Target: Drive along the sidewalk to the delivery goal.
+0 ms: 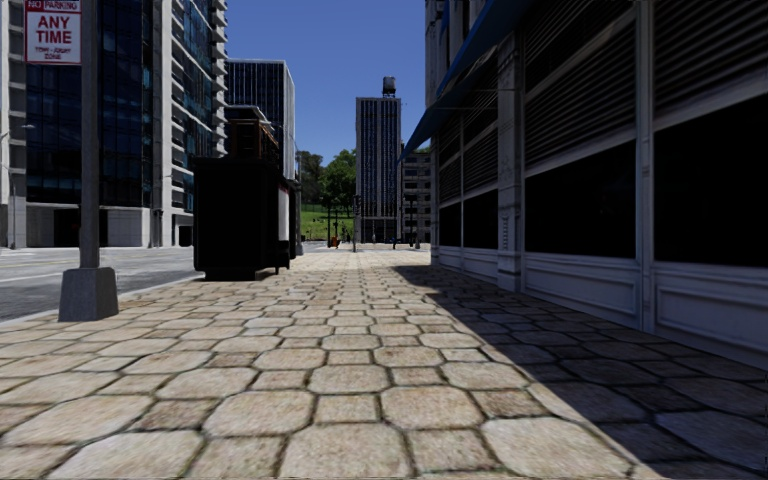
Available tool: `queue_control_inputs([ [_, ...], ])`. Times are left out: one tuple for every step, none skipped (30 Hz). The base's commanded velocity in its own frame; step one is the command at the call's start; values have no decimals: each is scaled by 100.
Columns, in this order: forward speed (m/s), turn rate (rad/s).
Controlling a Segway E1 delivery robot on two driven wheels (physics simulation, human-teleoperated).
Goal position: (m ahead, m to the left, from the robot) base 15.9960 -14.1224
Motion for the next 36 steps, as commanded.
queue_control_inputs([
  [200,0],
  [200,0],
  [200,0],
  [200,0],
  [200,0],
  [200,0],
  [200,0],
  [200,0],
  [200,0],
  [200,0],
  [200,0],
  [200,0],
  [200,0],
  [200,0],
  [200,0],
  [200,0],
  [200,0],
  [200,0],
  [200,0],
  [200,0],
  [200,0],
  [200,0],
  [200,0],
  [200,0],
  [200,0],
  [200,0],
  [200,0],
  [199,0],
  [199,0],
  [199,0],
  [199,0],
  [199,0],
  [199,0],
  [199,0],
  [199,0],
  [199,0],
])
